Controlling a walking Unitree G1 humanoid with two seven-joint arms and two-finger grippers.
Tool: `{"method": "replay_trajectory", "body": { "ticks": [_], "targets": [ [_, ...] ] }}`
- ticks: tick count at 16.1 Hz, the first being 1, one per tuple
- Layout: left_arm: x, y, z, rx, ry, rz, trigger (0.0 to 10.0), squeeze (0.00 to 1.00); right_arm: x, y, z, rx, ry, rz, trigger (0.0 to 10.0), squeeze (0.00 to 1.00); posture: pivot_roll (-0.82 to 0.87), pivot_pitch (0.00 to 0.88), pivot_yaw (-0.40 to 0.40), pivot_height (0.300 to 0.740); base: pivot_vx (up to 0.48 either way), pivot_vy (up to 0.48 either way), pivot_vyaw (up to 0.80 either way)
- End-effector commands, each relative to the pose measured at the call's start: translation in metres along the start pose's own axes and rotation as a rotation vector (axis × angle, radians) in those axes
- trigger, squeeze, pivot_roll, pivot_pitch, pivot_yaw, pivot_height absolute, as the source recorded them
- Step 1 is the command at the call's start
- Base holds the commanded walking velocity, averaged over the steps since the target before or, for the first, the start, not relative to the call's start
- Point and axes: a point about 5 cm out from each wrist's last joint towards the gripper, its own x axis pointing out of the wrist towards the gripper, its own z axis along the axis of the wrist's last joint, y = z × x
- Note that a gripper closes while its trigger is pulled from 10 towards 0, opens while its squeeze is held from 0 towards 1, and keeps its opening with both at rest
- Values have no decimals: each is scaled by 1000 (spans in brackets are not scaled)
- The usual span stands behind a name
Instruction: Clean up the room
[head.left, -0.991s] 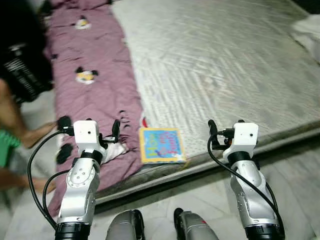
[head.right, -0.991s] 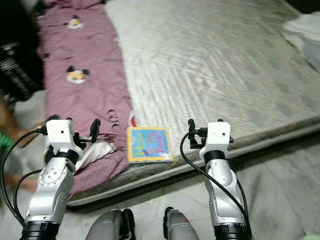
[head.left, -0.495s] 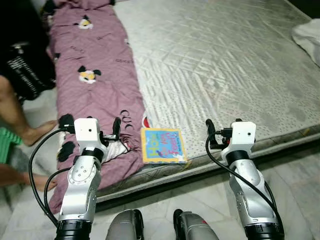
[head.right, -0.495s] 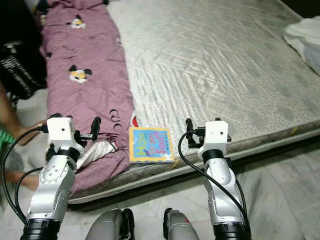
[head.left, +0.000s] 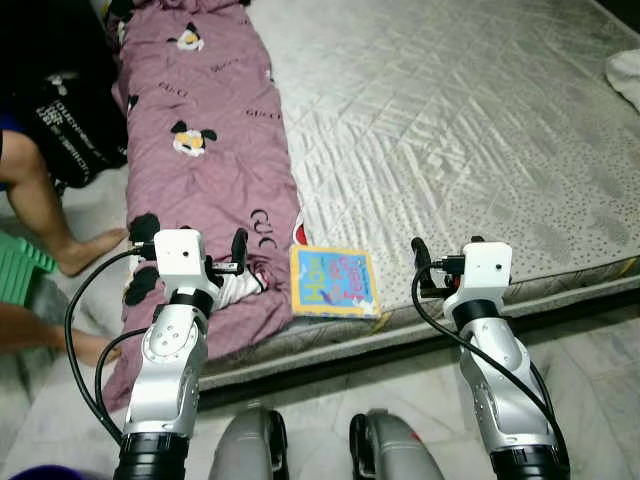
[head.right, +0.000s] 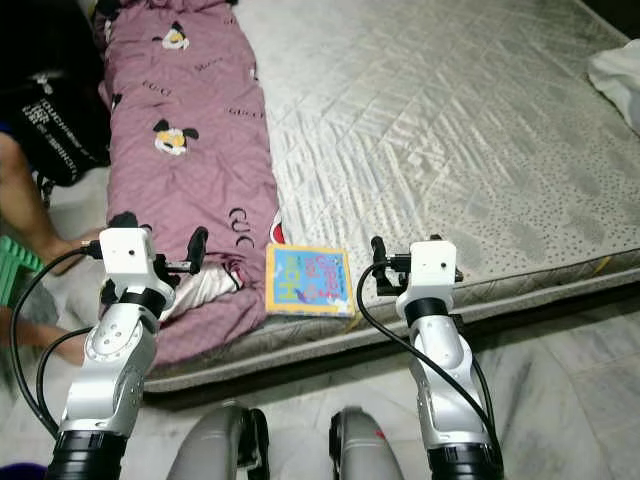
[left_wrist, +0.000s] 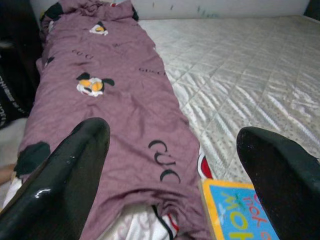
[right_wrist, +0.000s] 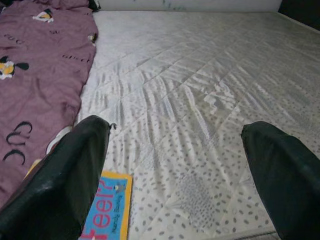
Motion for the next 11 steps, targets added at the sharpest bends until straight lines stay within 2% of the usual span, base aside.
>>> {"method": "replay_trajectory", "body": {
  "ticks": [1, 11],
  "targets": [
    [-1, 2, 1, 8, 2, 12, 10000, 0, 0, 3, 1, 0, -4, 8, 10000, 0, -54, 198, 48, 654, 0, 0, 0],
    [3, -11, 7, -9, -25, -27, 10000, 0, 2, 4, 0, 2, 4, 23, 10000, 0, -55, 199, 47, 646, 0, 0, 0]
  ]
}}
